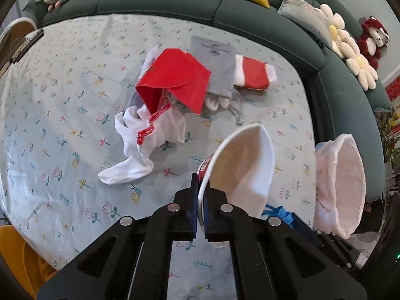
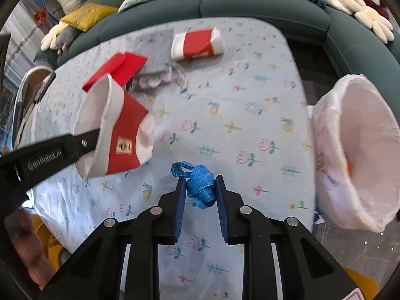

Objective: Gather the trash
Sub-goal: 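Carry the cup and hair tie over the bin and open both grippers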

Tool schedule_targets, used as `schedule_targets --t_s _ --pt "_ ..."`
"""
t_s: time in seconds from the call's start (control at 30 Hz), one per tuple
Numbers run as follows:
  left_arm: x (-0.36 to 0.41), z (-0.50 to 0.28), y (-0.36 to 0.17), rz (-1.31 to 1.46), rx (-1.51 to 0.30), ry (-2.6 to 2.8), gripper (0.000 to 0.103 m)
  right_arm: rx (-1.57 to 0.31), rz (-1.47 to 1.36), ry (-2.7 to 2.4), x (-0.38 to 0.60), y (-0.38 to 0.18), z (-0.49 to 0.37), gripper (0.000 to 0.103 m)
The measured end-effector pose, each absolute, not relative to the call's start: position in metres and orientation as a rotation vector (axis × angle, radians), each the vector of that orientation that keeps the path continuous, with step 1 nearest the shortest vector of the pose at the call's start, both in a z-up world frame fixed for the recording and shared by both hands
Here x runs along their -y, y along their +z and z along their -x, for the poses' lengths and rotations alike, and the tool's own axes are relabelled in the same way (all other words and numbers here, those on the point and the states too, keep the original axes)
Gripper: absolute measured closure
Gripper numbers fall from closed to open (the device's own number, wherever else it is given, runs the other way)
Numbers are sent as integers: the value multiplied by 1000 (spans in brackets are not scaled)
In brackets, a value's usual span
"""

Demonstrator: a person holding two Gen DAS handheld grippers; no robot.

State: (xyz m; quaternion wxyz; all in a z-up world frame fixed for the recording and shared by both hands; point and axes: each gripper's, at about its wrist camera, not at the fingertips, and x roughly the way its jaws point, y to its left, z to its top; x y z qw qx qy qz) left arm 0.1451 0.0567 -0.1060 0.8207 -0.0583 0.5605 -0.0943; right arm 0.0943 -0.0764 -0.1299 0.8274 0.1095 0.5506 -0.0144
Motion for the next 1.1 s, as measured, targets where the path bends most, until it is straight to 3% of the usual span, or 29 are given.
schedule_targets --t_s 0.57,1.1 --pt "29 -102 -45 20 -1086 -369 100 -939 -271 -162 158 -38 -42 81" --pt "177 -68 -35 -98 -1084 -635 100 -850 -371 -395 289 -23 17 81"
